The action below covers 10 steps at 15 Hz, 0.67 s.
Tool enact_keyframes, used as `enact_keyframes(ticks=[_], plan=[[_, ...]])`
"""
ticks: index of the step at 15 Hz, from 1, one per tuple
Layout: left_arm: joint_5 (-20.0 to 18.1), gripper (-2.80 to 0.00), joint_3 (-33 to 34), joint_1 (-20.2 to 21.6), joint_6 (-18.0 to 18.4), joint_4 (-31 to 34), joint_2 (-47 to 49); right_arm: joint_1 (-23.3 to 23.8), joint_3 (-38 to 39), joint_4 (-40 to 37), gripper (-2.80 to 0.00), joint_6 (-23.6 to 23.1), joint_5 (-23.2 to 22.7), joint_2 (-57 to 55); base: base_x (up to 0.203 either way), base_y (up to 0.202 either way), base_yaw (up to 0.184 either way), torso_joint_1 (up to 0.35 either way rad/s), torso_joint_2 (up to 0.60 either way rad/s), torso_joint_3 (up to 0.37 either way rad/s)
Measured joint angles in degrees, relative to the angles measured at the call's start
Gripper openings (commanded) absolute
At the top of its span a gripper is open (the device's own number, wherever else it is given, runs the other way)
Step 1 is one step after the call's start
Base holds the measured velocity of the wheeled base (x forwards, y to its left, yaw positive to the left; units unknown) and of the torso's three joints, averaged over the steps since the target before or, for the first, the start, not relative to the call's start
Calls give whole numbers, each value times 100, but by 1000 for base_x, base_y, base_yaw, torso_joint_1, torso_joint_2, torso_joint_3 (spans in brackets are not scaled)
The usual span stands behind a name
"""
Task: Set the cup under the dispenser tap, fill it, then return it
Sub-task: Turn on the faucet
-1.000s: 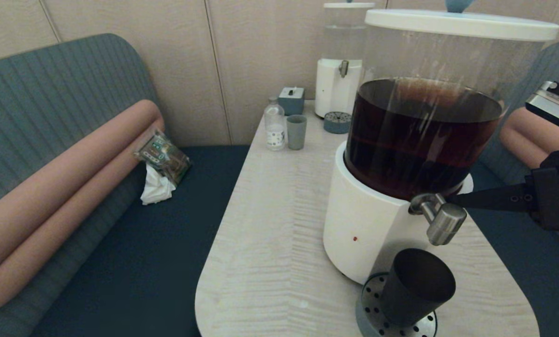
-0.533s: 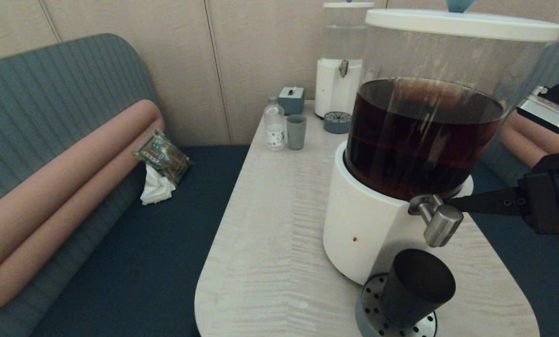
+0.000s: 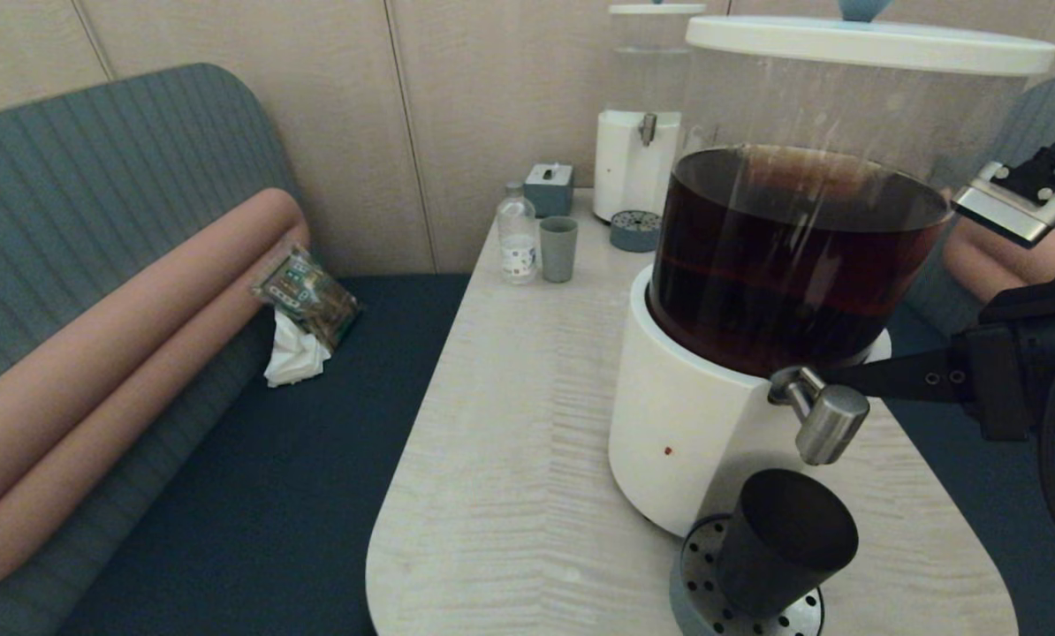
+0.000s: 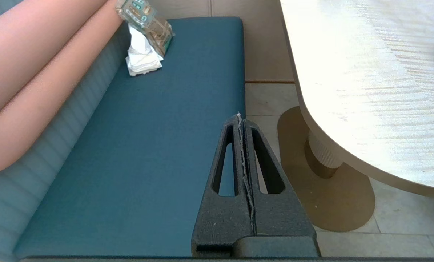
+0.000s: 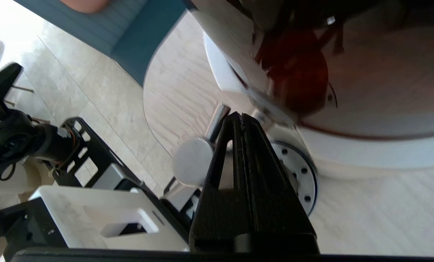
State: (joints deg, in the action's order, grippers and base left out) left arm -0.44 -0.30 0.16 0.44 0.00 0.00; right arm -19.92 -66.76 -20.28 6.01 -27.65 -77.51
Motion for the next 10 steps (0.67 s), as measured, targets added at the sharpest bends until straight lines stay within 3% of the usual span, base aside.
enact_keyframes(ticks=[10], plan=[[2, -280, -2, 0, 0, 2, 0, -9, 185, 335, -280, -9, -558, 26, 0, 0, 0, 0, 0, 0]])
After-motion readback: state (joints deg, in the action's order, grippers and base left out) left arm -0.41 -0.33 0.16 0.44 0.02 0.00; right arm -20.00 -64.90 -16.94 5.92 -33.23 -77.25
